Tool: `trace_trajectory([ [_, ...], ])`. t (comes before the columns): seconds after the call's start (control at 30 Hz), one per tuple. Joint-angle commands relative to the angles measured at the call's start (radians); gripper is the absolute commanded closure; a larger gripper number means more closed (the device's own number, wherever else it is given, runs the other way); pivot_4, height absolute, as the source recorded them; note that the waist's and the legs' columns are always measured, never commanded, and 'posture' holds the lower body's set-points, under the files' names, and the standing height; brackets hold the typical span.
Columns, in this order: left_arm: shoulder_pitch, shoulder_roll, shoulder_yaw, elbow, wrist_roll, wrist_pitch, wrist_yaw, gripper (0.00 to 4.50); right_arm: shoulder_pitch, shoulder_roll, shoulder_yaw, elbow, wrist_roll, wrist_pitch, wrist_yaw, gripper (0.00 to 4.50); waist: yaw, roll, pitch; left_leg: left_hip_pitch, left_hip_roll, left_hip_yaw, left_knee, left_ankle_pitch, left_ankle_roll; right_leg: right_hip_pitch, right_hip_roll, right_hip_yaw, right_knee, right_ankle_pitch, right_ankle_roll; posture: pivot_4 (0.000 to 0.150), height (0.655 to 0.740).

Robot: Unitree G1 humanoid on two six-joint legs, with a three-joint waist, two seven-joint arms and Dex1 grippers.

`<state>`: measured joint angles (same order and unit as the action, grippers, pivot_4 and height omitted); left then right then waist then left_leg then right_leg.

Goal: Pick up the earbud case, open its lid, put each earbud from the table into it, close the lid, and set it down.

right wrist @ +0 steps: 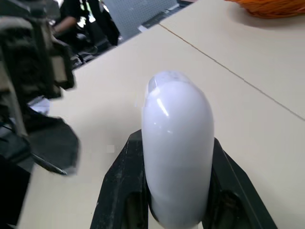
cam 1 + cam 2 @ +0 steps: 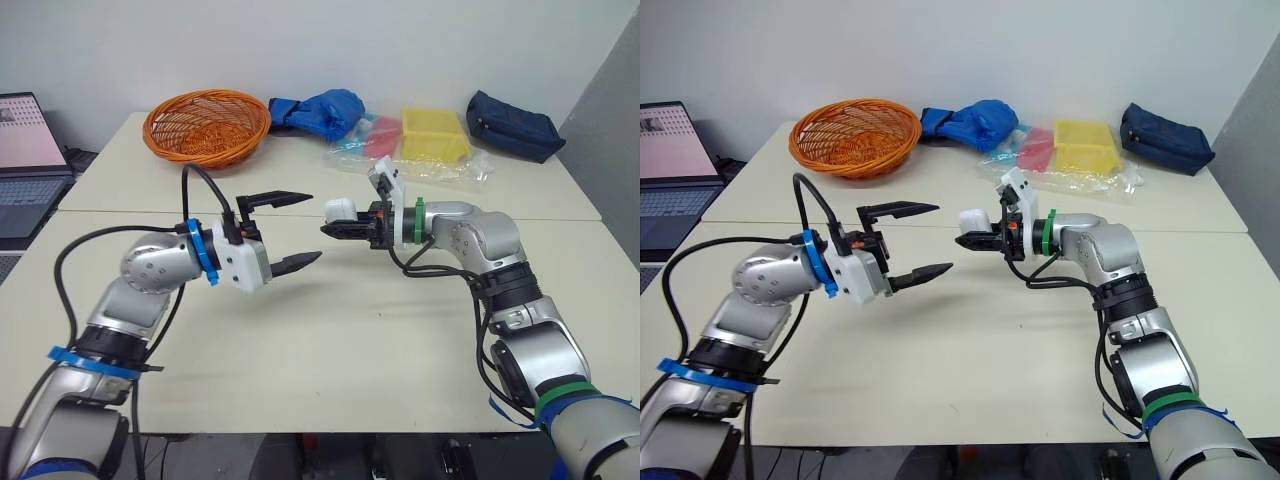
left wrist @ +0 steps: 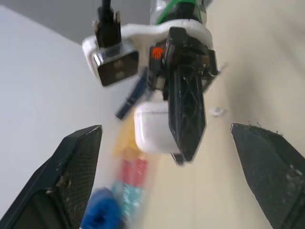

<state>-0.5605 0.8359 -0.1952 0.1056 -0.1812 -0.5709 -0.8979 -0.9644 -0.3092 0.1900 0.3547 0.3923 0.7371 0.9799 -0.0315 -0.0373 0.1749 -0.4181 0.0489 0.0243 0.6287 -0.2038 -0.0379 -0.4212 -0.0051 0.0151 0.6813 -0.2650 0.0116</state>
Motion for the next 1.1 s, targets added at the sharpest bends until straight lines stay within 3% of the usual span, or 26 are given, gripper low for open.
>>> trace_trajectory([
  [0.03,-0.016,0.059,0.021,-0.098,-0.099,0.219,-0.114,0.00,0.004,-0.014,0.028,-0.051,-0.054,-0.058,-0.003,3.63,0.000,0.000,0.000,0.000,0.000,0.000,0.000,0.000,0.000,0.000,0.000,0.000,0.000,0.000,0.000,0.150,0.7400],
  [0.2,-0.103,0.130,0.014,-0.132,-0.188,0.665,-0.254,0.00,0.032,-0.008,0.068,-0.093,-0.130,-0.147,-0.028,3.63,0.000,0.000,0.000,0.000,0.001,-0.001,0.000,0.000,0.000,0.000,0.003,0.000,0.000,-0.002,0.003,0.150,0.7400],
  [0.5,-0.345,0.115,-0.060,-0.079,-0.181,1.052,-0.474,0.00,0.059,0.017,0.111,-0.088,-0.206,-0.236,-0.029,3.63,0.001,0.000,0.000,0.000,0.001,-0.001,0.001,0.000,0.000,0.000,0.004,0.000,0.000,-0.002,0.003,0.150,0.7400],
  [0.67,-0.472,-0.005,-0.107,0.102,-0.089,0.989,-0.512,0.00,0.065,0.026,0.129,-0.140,-0.226,-0.233,-0.022,3.63,0.003,0.000,0.000,0.000,0.001,-0.001,0.001,0.000,0.000,0.000,0.004,0.000,0.000,-0.002,0.003,0.150,0.7400],
  [0.77,-0.505,-0.029,-0.110,0.172,-0.063,0.957,-0.566,0.63,0.074,0.016,0.144,-0.150,-0.247,-0.252,-0.021,3.63,-0.001,0.000,0.000,0.000,0.001,-0.001,0.001,0.000,0.000,0.000,0.004,0.001,0.000,-0.001,0.002,0.150,0.7400],
  [0.93,-0.537,-0.058,-0.125,0.235,0.000,0.897,-0.608,2.19,0.080,0.020,0.147,-0.167,-0.261,-0.249,-0.022,3.63,-0.002,0.000,0.000,0.000,0.001,-0.001,0.001,0.000,0.000,-0.001,0.004,0.001,0.000,-0.001,0.000,0.150,0.7400],
  [1.1,-0.553,-0.111,-0.128,0.263,0.037,0.875,-0.616,2.19,0.078,0.027,0.154,-0.190,-0.269,-0.247,-0.024,3.63,0.000,0.000,0.000,-0.001,0.001,-0.001,0.001,0.000,0.000,-0.001,0.004,0.001,0.000,-0.001,0.000,0.150,0.7400],
])
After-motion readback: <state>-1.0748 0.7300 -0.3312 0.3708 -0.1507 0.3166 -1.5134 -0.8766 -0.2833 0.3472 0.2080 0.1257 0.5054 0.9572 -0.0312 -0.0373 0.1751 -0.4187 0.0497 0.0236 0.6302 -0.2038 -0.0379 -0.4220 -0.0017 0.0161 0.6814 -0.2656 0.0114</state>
